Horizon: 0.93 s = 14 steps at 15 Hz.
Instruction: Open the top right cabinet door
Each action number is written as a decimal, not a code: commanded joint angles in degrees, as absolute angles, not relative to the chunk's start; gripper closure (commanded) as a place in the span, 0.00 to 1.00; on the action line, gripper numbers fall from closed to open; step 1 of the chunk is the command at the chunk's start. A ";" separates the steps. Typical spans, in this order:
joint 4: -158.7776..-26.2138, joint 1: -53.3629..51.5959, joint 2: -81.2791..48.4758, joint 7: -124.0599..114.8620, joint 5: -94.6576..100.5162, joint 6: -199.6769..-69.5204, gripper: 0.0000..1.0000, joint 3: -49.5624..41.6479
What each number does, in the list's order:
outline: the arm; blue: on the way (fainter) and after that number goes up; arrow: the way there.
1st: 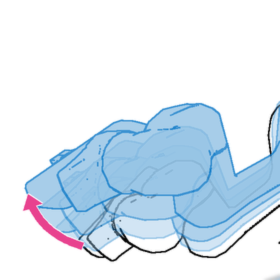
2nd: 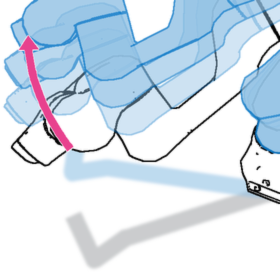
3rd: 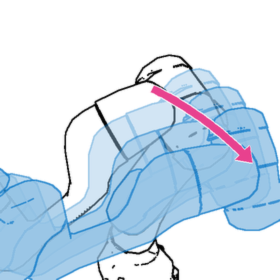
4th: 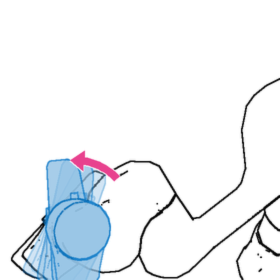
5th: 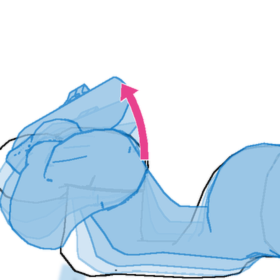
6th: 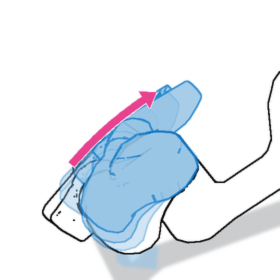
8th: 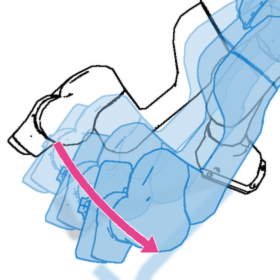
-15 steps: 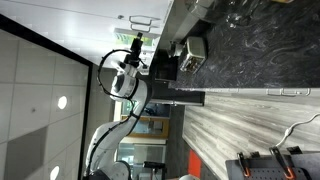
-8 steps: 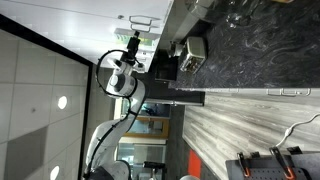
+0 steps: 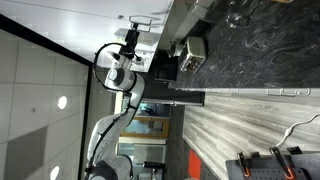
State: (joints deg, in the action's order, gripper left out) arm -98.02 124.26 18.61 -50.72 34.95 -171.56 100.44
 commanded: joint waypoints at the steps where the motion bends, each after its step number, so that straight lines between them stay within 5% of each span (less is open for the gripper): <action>1: -94.40 129.69 20.38 -48.93 33.25 -169.28 0.00 104.64; 2: -93.94 130.66 20.57 -49.05 33.20 -169.27 0.25 105.39; 3: -93.62 131.47 20.84 -49.20 33.32 -169.55 0.25 105.86; 8: -93.43 132.11 20.59 -49.22 34.49 -168.70 0.63 106.00; 12: -95.99 123.62 26.32 -33.07 12.96 -169.07 0.94 95.24; 14: -97.36 120.92 27.43 -28.31 7.51 -169.44 1.00 92.20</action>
State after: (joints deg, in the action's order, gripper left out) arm -96.19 124.94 24.81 -33.82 13.97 -170.37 97.31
